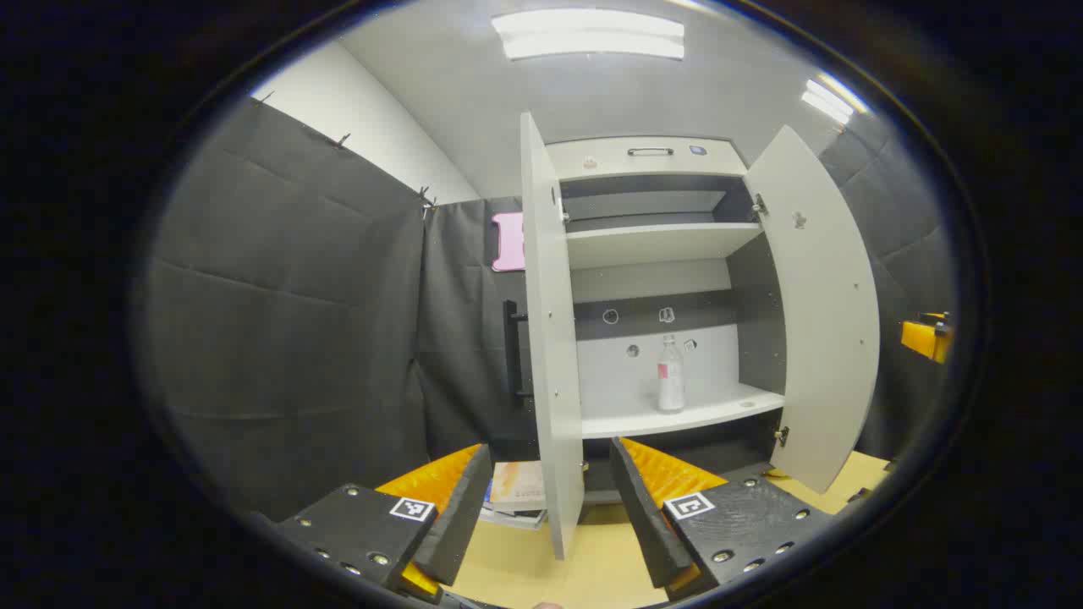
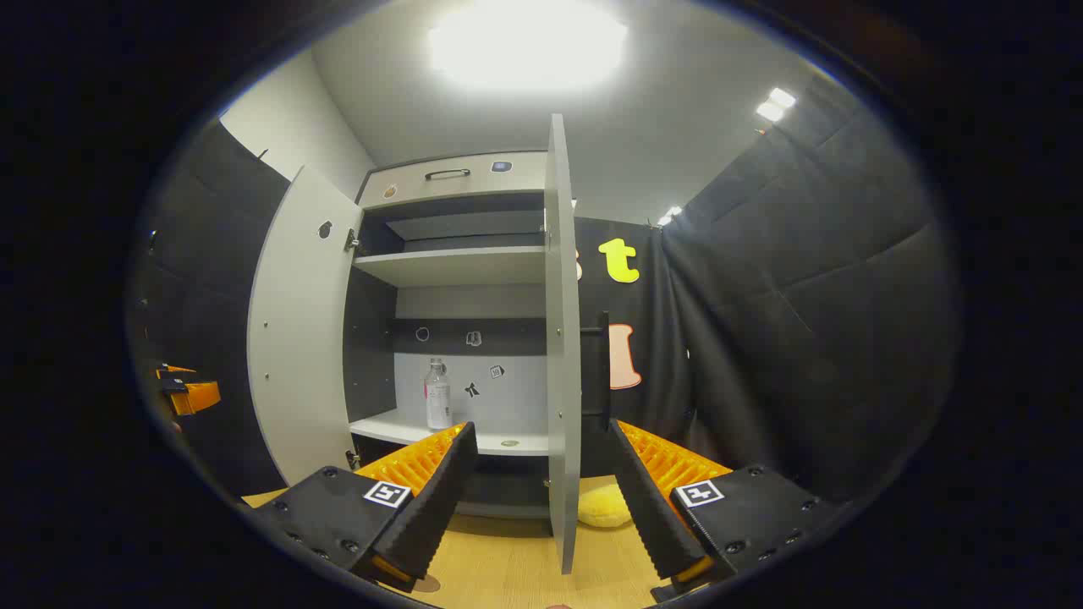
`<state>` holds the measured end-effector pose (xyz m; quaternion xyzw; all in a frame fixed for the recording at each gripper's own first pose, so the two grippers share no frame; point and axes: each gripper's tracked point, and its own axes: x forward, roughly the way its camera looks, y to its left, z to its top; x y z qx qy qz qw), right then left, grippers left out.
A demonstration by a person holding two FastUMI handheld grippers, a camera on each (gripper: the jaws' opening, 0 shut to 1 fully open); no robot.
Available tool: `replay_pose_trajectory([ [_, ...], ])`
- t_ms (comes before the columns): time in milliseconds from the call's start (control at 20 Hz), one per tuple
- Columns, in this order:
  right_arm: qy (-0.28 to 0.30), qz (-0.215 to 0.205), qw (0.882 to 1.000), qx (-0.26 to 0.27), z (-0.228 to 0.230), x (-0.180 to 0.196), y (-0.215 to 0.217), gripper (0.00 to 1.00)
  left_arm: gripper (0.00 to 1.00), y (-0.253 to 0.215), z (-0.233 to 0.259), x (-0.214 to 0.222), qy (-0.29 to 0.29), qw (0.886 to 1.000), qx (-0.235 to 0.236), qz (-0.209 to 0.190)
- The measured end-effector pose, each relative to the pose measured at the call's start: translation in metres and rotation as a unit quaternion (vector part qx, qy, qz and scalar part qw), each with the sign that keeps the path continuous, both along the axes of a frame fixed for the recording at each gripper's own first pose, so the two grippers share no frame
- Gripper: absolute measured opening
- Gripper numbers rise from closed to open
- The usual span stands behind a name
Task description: Grasp the bottle in the cabinet with the left hand and place it on the coaster, then close the right door with the right hand and the left door with the left hand.
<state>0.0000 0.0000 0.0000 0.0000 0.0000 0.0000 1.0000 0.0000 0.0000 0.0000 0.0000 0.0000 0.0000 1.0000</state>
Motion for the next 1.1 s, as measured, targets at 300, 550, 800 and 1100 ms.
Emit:
replay_pose_trajectory([
  [300,0.002,0.000,1.000,0.000,-0.002,0.002,-0.005,0.98,0.83,-0.006,0.001,0.002,-0.002,1.000,0.002,0.002],
  [550,0.001,0.001,1.000,-0.005,-0.003,0.001,-0.008,0.98,0.83,-0.009,0.002,-0.001,0.000,1.000,0.000,0.003],
  [800,0.004,0.002,1.000,-0.001,-0.006,0.001,-0.010,0.98,0.83,-0.013,0.006,-0.003,-0.007,1.000,0.010,0.001],
  [1100,0.009,0.012,1.000,-0.011,-0.015,0.002,-0.017,0.98,0.83,-0.031,0.004,0.002,-0.006,1.000,-0.004,-0.004],
])
